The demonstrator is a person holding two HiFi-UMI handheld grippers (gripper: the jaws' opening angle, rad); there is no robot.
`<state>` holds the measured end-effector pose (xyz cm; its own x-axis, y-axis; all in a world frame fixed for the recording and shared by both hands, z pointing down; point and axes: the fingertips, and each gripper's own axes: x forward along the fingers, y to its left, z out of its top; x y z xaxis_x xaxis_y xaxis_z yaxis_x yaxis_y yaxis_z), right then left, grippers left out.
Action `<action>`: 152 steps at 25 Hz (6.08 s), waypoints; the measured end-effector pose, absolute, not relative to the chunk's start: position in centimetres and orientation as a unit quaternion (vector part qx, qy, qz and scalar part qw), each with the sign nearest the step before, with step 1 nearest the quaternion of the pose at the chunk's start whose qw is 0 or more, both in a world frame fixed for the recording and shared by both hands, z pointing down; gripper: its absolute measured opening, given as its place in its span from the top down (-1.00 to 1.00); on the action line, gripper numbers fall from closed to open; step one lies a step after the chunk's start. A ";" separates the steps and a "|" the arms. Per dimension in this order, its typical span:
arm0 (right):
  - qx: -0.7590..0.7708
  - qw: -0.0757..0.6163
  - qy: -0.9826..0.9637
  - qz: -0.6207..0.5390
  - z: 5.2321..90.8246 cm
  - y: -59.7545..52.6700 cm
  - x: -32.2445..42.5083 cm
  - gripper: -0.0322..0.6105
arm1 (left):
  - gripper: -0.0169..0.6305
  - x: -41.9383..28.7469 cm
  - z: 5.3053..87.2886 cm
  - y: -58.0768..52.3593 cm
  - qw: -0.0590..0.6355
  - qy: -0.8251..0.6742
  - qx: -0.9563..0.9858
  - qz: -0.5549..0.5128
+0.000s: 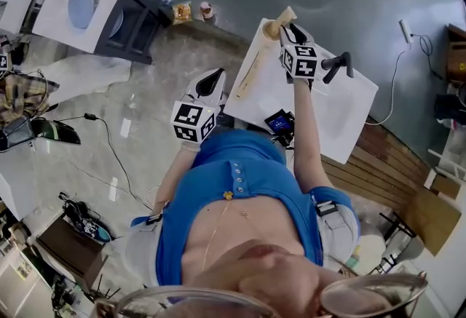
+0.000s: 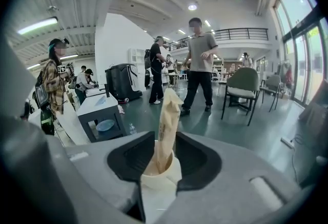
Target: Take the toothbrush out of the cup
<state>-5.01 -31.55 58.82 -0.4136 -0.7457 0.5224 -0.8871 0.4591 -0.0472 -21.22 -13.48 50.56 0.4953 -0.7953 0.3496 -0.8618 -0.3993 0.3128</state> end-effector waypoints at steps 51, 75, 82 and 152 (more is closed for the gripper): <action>0.548 0.070 -0.831 0.066 47.1 -25.2 -4.6 0.84 | 0.94 -20.8 50.1 -12.4 0.207 -0.380 0.899 0.073; 0.490 0.060 -0.864 0.097 44.5 -16.8 6.7 0.85 | 0.94 -5.4 48.7 -9.0 0.212 -0.379 0.898 0.071; 0.471 0.063 -0.873 0.105 44.2 -14.4 11.5 0.85 | 0.94 -0.4 48.5 -7.9 0.208 -0.384 0.897 0.068; 0.597 0.304 -0.637 0.381 69.3 -4.9 41.1 0.87 | 0.94 12.5 51.6 -5.9 0.242 -0.350 0.899 0.106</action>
<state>41.15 -4.89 69.31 -0.1016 -0.5295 0.8422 -0.9925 -0.0035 -0.1219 12.52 -5.94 51.58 0.7327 -0.5774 0.3601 -0.6802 -0.6383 0.3605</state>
